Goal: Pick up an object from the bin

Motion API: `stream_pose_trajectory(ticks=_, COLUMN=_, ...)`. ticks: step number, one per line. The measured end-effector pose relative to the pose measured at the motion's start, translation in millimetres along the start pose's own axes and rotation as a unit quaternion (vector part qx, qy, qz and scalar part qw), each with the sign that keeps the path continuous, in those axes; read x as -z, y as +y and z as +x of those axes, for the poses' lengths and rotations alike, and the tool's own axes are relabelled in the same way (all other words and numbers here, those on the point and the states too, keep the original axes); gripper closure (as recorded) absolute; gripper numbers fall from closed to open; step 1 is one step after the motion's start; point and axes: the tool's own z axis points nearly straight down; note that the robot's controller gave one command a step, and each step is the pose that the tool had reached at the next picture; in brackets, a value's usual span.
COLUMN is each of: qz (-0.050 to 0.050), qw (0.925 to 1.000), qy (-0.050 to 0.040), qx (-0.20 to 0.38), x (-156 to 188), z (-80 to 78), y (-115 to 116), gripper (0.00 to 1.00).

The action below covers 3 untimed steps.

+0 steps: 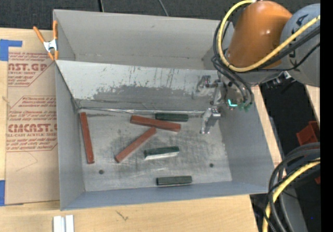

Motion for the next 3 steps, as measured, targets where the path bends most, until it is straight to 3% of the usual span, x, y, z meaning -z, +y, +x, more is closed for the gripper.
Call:
stream_pose_trajectory(ticks=1, qz=0.000, qw=1.0000, qy=-0.0038, qx=0.000, x=4.3, z=-1.5, y=0.0, gripper=1.00)
stream_pose_trajectory(ticks=2, qz=0.000, qw=1.0000, qy=-0.0038, qx=0.000, x=4.3, z=-1.5, y=0.0, gripper=1.00)
stream_pose_trajectory(ticks=3, qz=0.000, qw=0.9988, qy=-0.0024, qx=-0.048, x=-74.7, z=4.2, y=12.3, gripper=0.00)
